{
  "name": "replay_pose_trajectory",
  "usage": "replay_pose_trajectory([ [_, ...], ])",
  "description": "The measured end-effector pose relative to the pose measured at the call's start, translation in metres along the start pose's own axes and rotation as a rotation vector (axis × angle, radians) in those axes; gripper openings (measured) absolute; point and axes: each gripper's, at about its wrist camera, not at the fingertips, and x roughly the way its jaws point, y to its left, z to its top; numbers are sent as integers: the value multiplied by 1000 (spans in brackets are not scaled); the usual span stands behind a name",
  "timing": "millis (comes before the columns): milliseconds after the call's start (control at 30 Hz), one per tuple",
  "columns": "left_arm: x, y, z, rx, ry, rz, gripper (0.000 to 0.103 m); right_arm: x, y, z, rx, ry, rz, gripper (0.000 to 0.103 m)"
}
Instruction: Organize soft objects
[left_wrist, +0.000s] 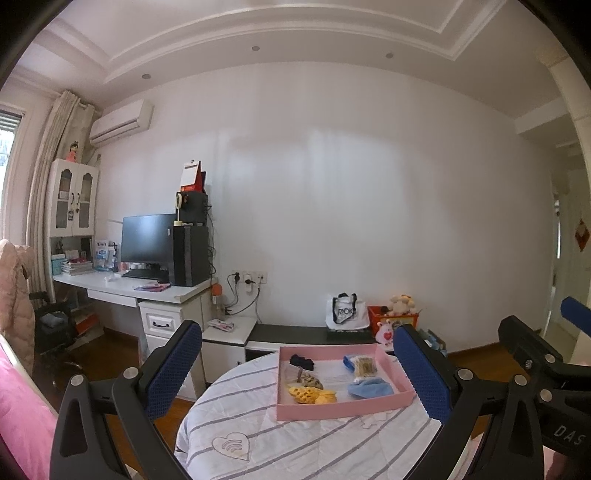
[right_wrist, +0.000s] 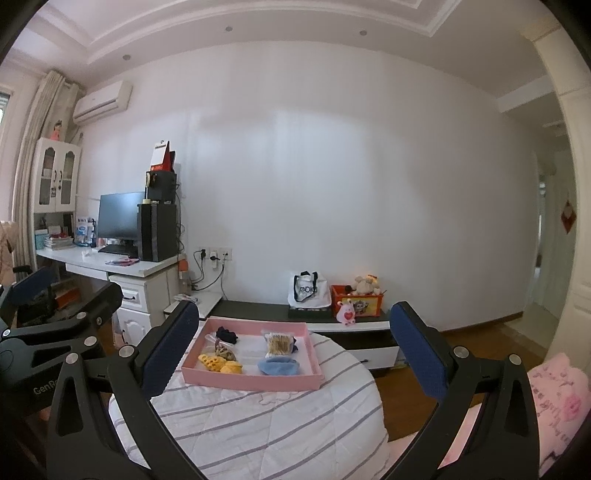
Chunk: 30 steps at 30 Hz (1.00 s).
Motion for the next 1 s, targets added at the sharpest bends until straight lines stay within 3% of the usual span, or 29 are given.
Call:
replay_pose_trajectory([
  [1000, -3, -2, 0, -6, 13, -2, 103, -1, 3, 0, 3, 9, -9, 103],
])
